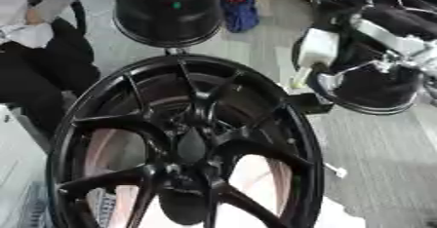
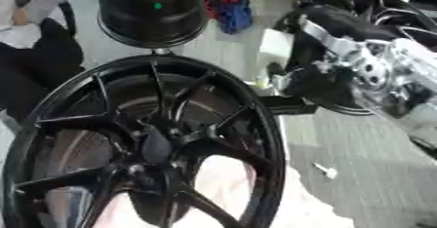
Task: Pull the pin out of the wheel hub.
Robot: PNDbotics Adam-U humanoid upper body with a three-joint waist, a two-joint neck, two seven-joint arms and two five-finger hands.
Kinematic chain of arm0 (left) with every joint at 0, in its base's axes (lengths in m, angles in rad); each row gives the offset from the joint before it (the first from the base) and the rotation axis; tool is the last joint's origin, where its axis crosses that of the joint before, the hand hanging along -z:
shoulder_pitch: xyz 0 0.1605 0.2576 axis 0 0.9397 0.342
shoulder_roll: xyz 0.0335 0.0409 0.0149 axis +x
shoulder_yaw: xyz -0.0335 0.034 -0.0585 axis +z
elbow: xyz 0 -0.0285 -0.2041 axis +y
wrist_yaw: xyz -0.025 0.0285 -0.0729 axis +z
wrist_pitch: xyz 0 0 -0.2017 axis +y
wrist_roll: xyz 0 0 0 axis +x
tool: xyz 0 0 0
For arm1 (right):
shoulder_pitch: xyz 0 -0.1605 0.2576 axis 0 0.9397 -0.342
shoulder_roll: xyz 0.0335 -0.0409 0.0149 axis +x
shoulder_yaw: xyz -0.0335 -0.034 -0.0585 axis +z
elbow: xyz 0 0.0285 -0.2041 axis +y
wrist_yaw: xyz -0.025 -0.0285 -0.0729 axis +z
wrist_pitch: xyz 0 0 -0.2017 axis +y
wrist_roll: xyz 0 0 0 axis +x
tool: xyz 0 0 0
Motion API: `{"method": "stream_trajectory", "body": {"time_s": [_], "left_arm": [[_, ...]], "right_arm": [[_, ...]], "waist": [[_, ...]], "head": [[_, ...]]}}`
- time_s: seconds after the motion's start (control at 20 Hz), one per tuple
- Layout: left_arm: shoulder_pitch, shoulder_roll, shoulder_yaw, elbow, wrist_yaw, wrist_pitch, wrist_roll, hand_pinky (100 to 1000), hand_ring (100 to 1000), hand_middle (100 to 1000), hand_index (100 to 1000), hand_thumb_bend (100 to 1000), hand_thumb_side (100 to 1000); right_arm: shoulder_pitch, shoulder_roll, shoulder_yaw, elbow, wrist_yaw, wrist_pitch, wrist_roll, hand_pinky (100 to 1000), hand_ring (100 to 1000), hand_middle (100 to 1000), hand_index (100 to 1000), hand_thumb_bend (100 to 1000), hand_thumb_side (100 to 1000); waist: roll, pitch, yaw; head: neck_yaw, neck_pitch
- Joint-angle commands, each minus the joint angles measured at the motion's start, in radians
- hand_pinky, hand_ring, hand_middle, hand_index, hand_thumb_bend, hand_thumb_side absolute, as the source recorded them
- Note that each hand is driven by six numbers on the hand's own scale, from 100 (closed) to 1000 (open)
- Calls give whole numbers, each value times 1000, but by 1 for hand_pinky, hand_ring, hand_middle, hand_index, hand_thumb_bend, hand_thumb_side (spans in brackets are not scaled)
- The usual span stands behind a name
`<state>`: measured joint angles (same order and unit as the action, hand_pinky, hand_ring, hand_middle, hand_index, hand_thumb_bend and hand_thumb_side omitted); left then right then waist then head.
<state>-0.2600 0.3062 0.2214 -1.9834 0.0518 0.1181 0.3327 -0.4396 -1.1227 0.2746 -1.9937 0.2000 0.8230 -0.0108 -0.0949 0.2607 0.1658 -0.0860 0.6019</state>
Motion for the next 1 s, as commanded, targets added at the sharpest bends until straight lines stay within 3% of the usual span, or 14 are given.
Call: {"method": "stream_trajectory", "body": {"time_s": [0.05,0.25,0.35,0.4,0.5,0.55,0.65,0.75,1.0], "left_arm": [[-8,14,19,-17,-5,-4,16,636,530,533,694,155,363],[-4,14,28,-17,-11,-5,28,636,529,532,694,153,364],[-2,15,31,-17,-13,-5,32,636,529,532,694,153,363],[-1,15,32,-17,-14,-5,33,636,529,532,694,153,364],[1,15,32,-17,-15,-5,33,636,529,532,694,153,365],[2,15,32,-17,-15,-4,33,636,528,532,694,153,364],[3,15,33,-17,-16,-4,34,636,528,532,694,155,364],[5,15,33,-17,-17,-5,34,636,528,532,694,155,365],[7,15,34,-17,-18,-5,35,636,528,532,694,156,364]], "right_arm": [[155,-56,-200,-6,-103,-4,-232,726,553,238,441,100,100],[408,39,-370,-6,-194,-21,-527,696,552,237,440,100,100],[505,89,-413,-6,-219,-11,-624,719,568,255,459,100,100],[547,113,-422,-6,-224,2,-646,765,614,313,512,100,100],[608,153,-430,-6,-212,40,-633,838,734,518,705,100,100],[629,168,-431,-6,-195,61,-610,873,812,696,835,100,117],[666,195,-444,-6,-146,79,-555,916,939,878,905,100,224],[687,218,-468,-6,-111,83,-515,917,950,899,904,100,287],[693,237,-498,-6,-85,84,-505,903,941,888,893,100,303]], "waist": [[8,-8,-7],[12,4,-19],[13,6,-24],[14,7,-26],[14,9,-28],[14,10,-28],[15,11,-28],[16,12,-28],[18,17,-28]], "head": [[18,-24],[54,-29],[66,-30],[70,-31],[74,-34],[76,-35],[80,-35],[81,-33],[82,-32]]}}
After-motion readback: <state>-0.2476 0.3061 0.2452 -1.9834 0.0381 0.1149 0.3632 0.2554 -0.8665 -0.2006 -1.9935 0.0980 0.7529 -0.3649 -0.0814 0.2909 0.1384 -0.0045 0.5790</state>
